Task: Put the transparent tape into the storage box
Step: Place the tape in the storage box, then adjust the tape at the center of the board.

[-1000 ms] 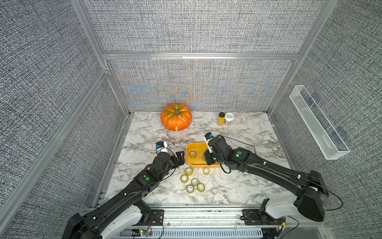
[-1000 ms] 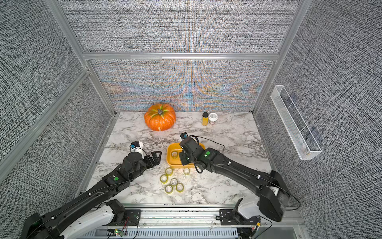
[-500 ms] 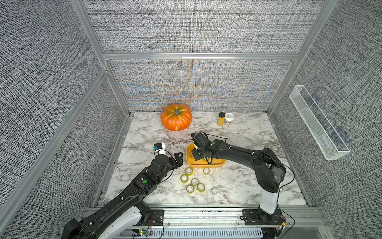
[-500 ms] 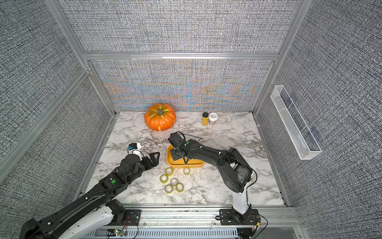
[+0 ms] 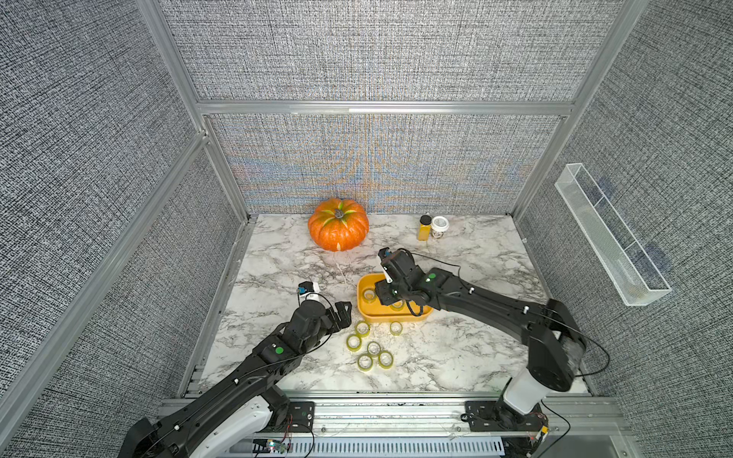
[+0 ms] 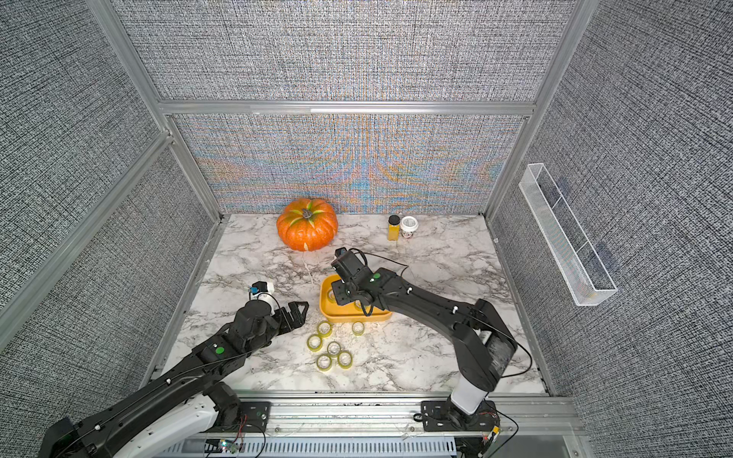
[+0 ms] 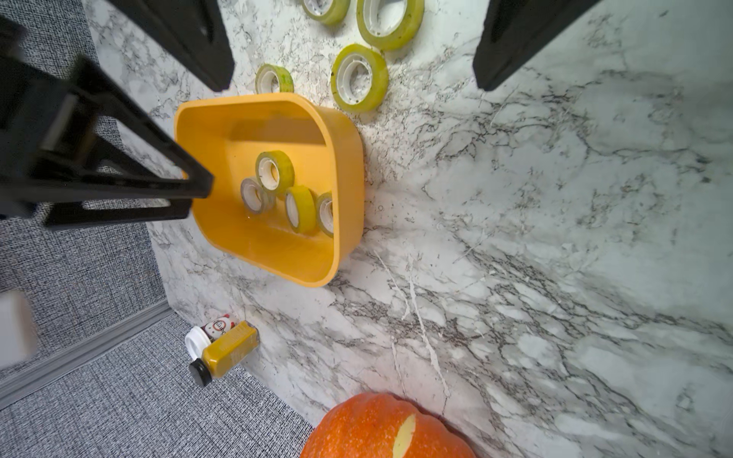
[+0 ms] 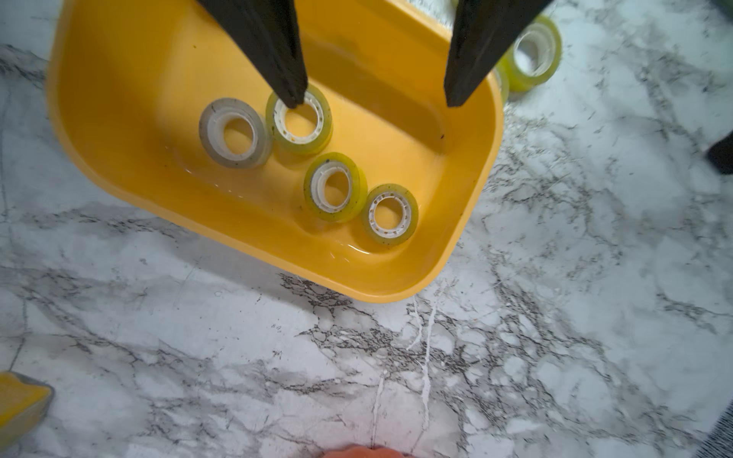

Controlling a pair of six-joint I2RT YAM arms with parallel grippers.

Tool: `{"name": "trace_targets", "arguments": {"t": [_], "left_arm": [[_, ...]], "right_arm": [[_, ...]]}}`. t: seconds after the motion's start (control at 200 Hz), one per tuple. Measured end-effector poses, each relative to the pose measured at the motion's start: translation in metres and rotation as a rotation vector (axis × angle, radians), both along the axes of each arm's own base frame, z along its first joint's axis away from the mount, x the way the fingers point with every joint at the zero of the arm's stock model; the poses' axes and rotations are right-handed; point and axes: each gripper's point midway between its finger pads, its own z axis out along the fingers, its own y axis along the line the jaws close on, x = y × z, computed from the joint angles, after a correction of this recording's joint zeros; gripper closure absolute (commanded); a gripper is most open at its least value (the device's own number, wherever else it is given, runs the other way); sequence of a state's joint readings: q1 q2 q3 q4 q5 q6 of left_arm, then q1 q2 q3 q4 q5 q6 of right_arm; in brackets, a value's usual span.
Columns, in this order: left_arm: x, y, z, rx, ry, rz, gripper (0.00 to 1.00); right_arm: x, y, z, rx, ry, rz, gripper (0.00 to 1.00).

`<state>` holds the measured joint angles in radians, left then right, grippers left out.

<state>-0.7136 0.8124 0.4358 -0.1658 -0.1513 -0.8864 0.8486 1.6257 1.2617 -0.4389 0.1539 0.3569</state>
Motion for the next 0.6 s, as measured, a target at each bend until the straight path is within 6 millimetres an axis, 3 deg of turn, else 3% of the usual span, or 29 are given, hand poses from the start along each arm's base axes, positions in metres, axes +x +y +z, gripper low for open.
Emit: {"name": "trace_targets", "arguments": {"t": [0.13, 0.335, 0.471, 0.601], "left_arm": [[-0.009, 0.002, -0.021, 0.002, 0.058, -0.003, 0.01], [-0.027, 0.0, -0.05, 0.0, 0.152, -0.033, 0.03], [-0.035, -0.006, -0.06, -0.011, 0.19, -0.053, 0.04], [-0.04, -0.011, -0.065, -0.014, 0.217, -0.066, 0.04]], "right_arm": [[-0.026, -0.013, 0.005, 0.029, 0.004, -0.008, 0.45], [-0.081, -0.026, -0.037, 0.045, 0.086, -0.011, 0.47], [-0.102, -0.023, -0.061, 0.072, 0.135, -0.041, 0.47], [-0.113, -0.006, -0.077, 0.092, 0.16, -0.054, 0.46]]}}
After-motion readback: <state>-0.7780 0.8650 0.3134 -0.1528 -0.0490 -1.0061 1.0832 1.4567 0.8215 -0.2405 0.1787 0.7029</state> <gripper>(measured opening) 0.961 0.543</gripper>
